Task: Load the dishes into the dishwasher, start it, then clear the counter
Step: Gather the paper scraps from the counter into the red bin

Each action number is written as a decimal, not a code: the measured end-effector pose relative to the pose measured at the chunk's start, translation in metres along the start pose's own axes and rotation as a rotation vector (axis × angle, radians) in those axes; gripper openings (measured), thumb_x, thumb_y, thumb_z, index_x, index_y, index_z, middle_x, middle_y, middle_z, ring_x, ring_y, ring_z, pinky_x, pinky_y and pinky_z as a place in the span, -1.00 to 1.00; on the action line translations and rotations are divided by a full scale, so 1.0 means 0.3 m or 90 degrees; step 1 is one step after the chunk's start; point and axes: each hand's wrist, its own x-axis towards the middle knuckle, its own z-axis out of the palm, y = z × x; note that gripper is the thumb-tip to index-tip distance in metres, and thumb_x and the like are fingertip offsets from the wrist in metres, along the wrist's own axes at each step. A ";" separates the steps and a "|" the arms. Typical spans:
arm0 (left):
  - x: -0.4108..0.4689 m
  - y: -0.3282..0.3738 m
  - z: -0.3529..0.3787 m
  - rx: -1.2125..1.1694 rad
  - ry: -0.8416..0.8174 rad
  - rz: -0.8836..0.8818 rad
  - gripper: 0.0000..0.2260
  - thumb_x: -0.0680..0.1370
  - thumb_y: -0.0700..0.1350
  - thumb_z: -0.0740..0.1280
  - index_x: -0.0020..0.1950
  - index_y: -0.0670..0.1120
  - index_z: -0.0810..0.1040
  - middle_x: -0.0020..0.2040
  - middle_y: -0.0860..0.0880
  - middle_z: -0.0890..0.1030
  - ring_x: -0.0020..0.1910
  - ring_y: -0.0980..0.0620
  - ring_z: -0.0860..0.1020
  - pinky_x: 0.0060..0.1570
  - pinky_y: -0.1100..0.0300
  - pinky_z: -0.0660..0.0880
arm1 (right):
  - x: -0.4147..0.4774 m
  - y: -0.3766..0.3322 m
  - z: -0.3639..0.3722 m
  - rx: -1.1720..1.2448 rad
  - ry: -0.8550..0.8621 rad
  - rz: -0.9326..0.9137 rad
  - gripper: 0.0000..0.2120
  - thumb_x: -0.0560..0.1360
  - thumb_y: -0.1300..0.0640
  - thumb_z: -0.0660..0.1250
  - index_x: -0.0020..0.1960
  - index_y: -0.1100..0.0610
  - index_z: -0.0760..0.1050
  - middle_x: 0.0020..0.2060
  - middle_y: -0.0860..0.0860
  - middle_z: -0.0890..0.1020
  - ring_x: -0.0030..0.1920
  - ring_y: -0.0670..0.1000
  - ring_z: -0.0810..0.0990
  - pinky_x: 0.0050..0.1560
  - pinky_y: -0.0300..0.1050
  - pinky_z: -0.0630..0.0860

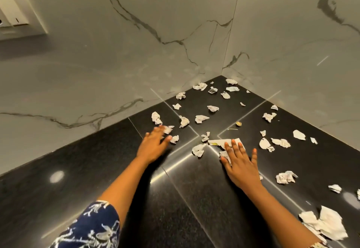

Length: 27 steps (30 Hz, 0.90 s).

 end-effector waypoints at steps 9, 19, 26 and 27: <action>0.164 -0.076 -0.018 -0.008 0.188 -0.253 -0.38 0.60 0.23 0.01 0.56 -0.08 0.03 0.56 -0.13 0.05 0.54 -0.10 0.03 0.49 -0.09 -0.05 | 0.019 0.192 -0.006 0.020 0.030 0.087 -0.24 0.40 -0.30 -0.40 0.53 -0.08 -0.01 0.53 -0.06 0.02 0.53 -0.02 -0.09 0.43 0.15 -0.32; 0.245 0.312 0.160 -0.010 -0.130 0.087 -0.37 0.54 0.35 -0.17 0.55 0.09 0.05 0.56 0.09 0.01 0.53 0.10 -0.08 0.47 -0.01 -0.20 | 0.038 0.300 -0.052 0.049 0.007 0.135 -0.51 0.61 -0.13 -0.14 0.52 -0.07 0.04 0.53 -0.06 0.02 0.53 -0.05 -0.08 0.45 0.18 -0.26; 0.014 0.108 0.038 -0.023 0.106 -0.212 -0.40 0.57 0.24 0.00 0.52 -0.05 0.20 0.54 -0.09 0.17 0.53 -0.05 0.08 0.46 -0.12 -0.08 | 0.039 0.437 -0.141 0.117 0.068 0.157 -0.49 0.59 -0.14 0.04 0.50 -0.03 0.13 0.51 -0.04 0.15 0.52 -0.03 0.04 0.44 0.18 -0.26; -0.043 0.100 0.053 -0.002 0.106 -0.241 -0.34 0.53 0.29 -0.05 0.53 -0.06 0.17 0.55 -0.10 0.13 0.54 -0.06 0.04 0.48 -0.11 -0.07 | 0.026 0.463 -0.143 0.126 0.065 0.173 -0.49 0.59 -0.14 0.05 0.50 -0.02 0.14 0.50 -0.03 0.17 0.51 -0.02 0.06 0.44 0.20 -0.23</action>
